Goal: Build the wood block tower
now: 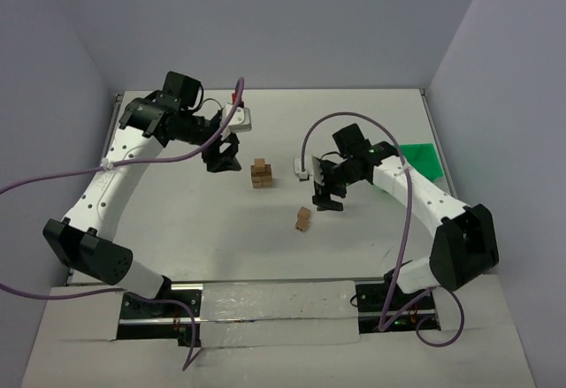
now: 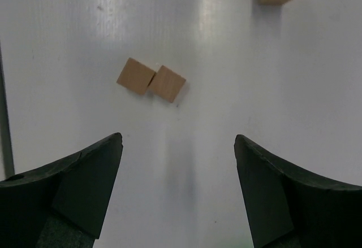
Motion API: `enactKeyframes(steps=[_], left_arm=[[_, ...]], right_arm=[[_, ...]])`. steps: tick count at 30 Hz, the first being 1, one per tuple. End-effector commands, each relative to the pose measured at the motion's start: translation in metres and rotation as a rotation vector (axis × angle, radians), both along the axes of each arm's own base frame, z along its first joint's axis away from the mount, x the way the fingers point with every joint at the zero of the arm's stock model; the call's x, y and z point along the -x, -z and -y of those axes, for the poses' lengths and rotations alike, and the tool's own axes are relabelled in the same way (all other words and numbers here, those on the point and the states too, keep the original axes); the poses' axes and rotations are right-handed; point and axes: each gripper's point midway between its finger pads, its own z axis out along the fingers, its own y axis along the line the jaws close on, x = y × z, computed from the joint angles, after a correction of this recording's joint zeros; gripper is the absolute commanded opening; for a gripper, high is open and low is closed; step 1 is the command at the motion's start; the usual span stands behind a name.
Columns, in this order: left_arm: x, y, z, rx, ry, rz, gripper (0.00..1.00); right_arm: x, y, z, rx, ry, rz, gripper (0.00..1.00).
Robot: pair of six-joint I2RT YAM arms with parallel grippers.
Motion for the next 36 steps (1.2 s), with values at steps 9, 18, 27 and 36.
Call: enactKeyframes(steps=[9,18,27,36], left_arm=[[0.028,0.010,-0.002,0.123,0.033,-0.112,0.77],[0.027,0.014,-0.005,0.112,0.012,-0.108,0.76],[0.022,0.021,-0.007,0.094,-0.016,-0.108,0.77],[0.017,0.021,-0.005,0.093,-0.017,-0.108,0.77]], right_arm=[[0.004,0.041,-0.030,0.185,-0.485,0.153,0.74],[-0.006,0.060,-0.031,0.244,-0.586,0.196,0.60],[-0.009,0.071,-0.038,0.273,-0.656,0.183,0.60],[-0.001,0.086,-0.033,0.325,-0.715,0.189,0.59]])
